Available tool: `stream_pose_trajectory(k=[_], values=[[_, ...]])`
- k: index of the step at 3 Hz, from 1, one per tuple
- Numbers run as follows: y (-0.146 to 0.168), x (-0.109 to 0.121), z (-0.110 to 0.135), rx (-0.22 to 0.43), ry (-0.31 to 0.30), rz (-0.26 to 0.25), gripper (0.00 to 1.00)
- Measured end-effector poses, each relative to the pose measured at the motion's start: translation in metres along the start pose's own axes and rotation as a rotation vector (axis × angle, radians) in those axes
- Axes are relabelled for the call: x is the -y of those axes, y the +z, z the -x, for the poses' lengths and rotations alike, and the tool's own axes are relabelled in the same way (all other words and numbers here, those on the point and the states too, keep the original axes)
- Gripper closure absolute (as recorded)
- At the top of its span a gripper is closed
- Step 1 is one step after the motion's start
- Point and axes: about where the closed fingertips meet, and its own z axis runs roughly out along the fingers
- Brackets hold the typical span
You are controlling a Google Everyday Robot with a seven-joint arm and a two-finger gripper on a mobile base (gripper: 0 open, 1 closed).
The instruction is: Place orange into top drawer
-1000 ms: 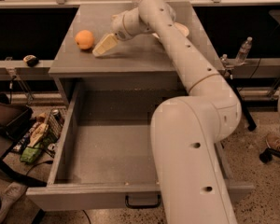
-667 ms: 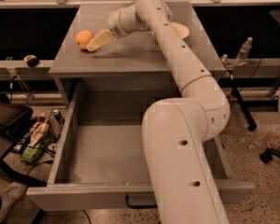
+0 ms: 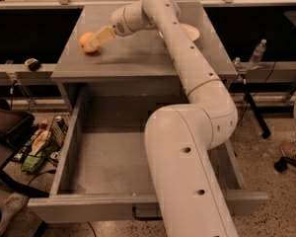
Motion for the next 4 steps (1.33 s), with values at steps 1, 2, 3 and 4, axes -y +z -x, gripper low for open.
stream_pose_trajectory(k=[1, 2, 3, 4], values=[[0.005, -0.004, -0.007, 0.018, 0.01, 0.014, 0.0], [0.016, -0.015, -0.013, 0.017, -0.002, 0.036, 0.0], [0.025, -0.03, -0.002, 0.063, -0.021, 0.068, 0.03], [0.028, -0.039, 0.009, 0.096, -0.032, 0.082, 0.26]])
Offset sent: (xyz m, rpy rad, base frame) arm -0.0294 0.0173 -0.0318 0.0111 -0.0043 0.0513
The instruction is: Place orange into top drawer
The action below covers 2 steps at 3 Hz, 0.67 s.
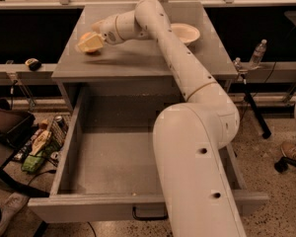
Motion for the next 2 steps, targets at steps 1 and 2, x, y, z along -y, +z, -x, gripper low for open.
stream_pose_trajectory(k=[1, 2], values=[[0.0079, 0.0001, -0.0162, -0.08, -0.009, -0.029, 0.5], [0.0098, -0.0006, -0.0201, -0.09, -0.01, -0.028, 0.81]])
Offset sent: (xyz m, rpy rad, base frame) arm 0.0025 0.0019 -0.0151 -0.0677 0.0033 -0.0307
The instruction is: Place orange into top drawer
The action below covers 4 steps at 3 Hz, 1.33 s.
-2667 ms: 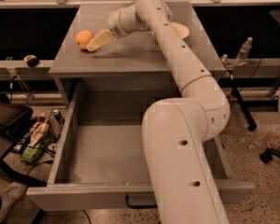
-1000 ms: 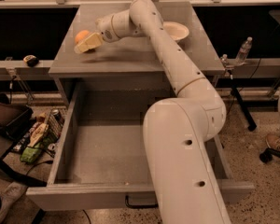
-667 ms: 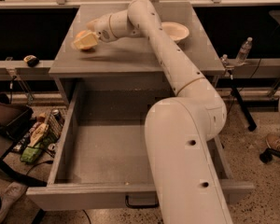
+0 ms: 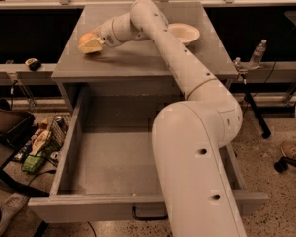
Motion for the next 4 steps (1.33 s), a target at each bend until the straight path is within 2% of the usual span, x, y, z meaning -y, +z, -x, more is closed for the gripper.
stream_pose_trajectory(k=[1, 2, 3, 4], values=[[0.0, 0.0, 0.0, 0.0, 0.0, 0.0, 1.0], [0.0, 0.0, 0.0, 0.0, -0.001, 0.0, 1.0], [-0.013, -0.014, 0.025, -0.013, -0.079, 0.026, 1.0], [-0.065, -0.017, 0.055, -0.046, -0.133, -0.031, 1.0]])
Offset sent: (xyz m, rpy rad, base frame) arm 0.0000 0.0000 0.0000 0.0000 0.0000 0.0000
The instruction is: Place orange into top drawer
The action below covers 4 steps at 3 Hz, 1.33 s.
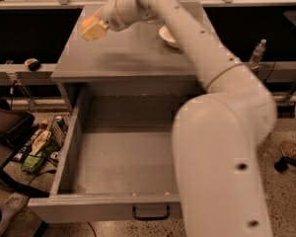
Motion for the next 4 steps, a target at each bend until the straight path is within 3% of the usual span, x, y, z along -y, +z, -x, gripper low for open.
stream_pose_trajectory(k=[1, 2, 3, 4], values=[[-0.107, -0.008, 0.038, -0.074, -0.008, -0.161, 1.0], [-0.184, -0.045, 0.051, -0.132, 0.001, -0.233, 1.0], [-0.224, -0.092, 0.016, -0.214, 0.074, -0.244, 1.0], [-0.207, -0.164, -0.112, -0.41, 0.203, -0.122, 1.0]])
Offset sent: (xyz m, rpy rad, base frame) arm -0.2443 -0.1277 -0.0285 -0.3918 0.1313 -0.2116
